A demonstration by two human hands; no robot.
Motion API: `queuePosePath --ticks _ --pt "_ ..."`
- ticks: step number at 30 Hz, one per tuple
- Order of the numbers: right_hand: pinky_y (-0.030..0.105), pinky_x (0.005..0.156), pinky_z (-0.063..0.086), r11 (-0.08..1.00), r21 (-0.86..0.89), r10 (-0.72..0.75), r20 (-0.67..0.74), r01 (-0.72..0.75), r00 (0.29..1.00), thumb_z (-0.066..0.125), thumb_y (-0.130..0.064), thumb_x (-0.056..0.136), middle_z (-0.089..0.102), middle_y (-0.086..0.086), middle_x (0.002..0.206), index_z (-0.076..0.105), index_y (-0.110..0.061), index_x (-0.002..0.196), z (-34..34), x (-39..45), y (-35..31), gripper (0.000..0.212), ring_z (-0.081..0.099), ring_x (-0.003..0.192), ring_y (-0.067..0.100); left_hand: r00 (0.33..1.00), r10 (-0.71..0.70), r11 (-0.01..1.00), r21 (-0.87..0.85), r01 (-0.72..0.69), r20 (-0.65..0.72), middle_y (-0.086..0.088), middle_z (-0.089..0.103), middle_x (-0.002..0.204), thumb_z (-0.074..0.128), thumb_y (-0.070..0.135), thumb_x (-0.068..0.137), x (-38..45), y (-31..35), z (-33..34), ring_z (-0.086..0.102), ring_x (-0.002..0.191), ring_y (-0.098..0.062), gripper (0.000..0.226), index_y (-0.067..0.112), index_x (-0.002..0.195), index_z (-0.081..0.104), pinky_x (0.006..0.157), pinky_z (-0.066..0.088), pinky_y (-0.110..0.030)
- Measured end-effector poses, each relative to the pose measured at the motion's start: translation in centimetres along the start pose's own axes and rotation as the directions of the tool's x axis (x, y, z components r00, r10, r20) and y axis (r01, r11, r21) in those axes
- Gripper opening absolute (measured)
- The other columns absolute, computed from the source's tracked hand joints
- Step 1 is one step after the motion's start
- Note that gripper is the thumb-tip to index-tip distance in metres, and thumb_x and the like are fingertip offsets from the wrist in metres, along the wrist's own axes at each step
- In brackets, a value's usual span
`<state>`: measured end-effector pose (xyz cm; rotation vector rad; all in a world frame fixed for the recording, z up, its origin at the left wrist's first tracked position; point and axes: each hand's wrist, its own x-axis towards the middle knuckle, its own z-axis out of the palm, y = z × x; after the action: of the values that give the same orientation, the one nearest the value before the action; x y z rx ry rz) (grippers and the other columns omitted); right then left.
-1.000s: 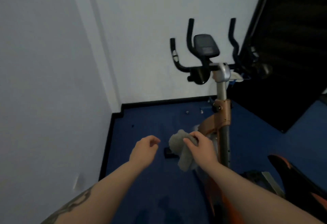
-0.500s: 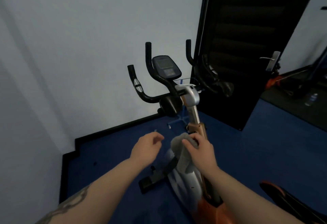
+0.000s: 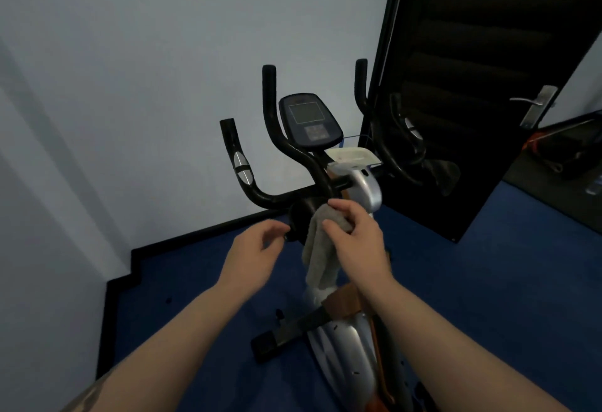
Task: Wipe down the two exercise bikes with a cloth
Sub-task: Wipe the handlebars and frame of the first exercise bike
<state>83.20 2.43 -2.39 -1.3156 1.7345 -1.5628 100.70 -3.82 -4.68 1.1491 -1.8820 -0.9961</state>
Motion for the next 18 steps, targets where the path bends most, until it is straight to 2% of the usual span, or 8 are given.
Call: queuePosePath --ticks 3,5,7,9,11,13,15,18 --pt "0.006 0.074 0.046 0.999 -0.018 -0.036 -0.044 0.035 0.998 0.068 -0.016 0.090 0.063 -0.018 0.099 0.060 -0.028 0.111 1.6 1.7 0.0 0.025 0.059 0.092 -0.010 0.998 0.050 0.998 -0.036 -0.052 -0.048 0.018 0.067 0.106 0.057 0.007 0.093 2.1 0.6 -0.2 0.061 0.104 0.000 0.037 0.043 0.098 0.063 0.092 0.047 -0.023" --pt "0.007 0.071 0.045 0.997 -0.057 -0.058 -0.076 0.054 0.995 0.069 -0.016 0.089 0.063 -0.015 0.092 0.057 -0.024 0.101 2.5 2.2 0.6 0.019 0.060 0.087 -0.008 0.995 0.071 0.996 -0.048 -0.075 -0.069 0.016 0.066 0.108 0.057 0.008 0.093 3.3 1.1 0.1 0.060 0.104 0.000 0.034 0.040 0.103 0.064 0.091 0.048 -0.023" --pt "0.010 0.075 0.046 0.989 -0.114 -0.099 -0.075 0.090 0.992 0.067 -0.018 0.091 0.065 -0.014 0.094 0.060 -0.022 0.101 3.5 2.0 1.3 0.013 0.060 0.090 -0.007 0.992 0.084 0.993 -0.076 -0.091 -0.091 0.016 0.066 0.109 0.057 0.008 0.093 4.0 1.1 0.8 0.060 0.104 0.001 0.031 0.034 0.108 0.065 0.090 0.049 -0.023" --pt "0.020 0.096 0.045 0.964 -0.206 -0.174 -0.017 0.167 0.985 0.060 -0.022 0.095 0.065 -0.012 0.118 0.065 -0.023 0.116 4.6 1.2 2.5 0.021 0.056 0.113 -0.004 0.992 0.075 0.991 -0.106 -0.086 -0.099 0.016 0.065 0.109 0.057 0.007 0.094 4.3 0.4 1.6 0.059 0.102 0.001 0.030 0.031 0.109 0.067 0.089 0.048 -0.021" --pt "0.028 0.118 0.021 0.881 -0.389 -0.261 0.079 0.271 0.962 0.046 -0.031 0.100 0.047 -0.011 0.147 0.054 -0.028 0.137 5.5 -0.3 3.7 0.038 0.032 0.140 0.003 0.991 0.072 0.986 -0.140 -0.087 -0.110 0.017 0.065 0.108 0.056 0.009 0.096 4.4 -0.4 2.4 0.059 0.102 0.004 0.028 0.029 0.110 0.067 0.088 0.045 -0.016" --pt "0.030 0.121 0.009 0.826 -0.461 -0.288 0.147 0.323 0.946 0.035 -0.035 0.102 0.029 -0.013 0.157 0.038 -0.030 0.147 5.3 -1.1 4.5 0.045 0.017 0.148 0.006 0.991 0.054 0.982 -0.174 -0.074 -0.121 0.018 0.065 0.110 0.054 0.013 0.098 4.3 -0.9 2.9 0.058 0.103 0.007 0.025 0.029 0.113 0.066 0.085 0.042 -0.008" --pt "0.033 0.121 0.015 0.823 -0.452 -0.288 0.187 0.343 0.939 0.033 -0.033 0.103 0.026 -0.012 0.158 0.035 -0.029 0.148 4.7 -0.8 5.0 0.045 0.019 0.147 0.006 0.993 0.024 0.972 -0.227 -0.050 -0.117 0.020 0.064 0.114 0.052 0.016 0.100 4.2 -1.2 3.2 0.057 0.107 0.010 0.025 0.027 0.119 0.064 0.086 0.041 -0.005" --pt "0.039 0.115 0.033 0.880 -0.325 -0.323 0.121 0.345 0.939 0.044 -0.017 0.103 0.044 -0.007 0.149 0.050 -0.020 0.140 5.2 0.7 4.5 0.038 0.035 0.141 0.008 0.994 0.027 0.963 -0.263 -0.054 -0.104 0.019 0.066 0.117 0.049 0.019 0.101 4.0 -1.4 3.2 0.058 0.110 0.008 0.027 0.025 0.124 0.062 0.090 0.041 -0.006"
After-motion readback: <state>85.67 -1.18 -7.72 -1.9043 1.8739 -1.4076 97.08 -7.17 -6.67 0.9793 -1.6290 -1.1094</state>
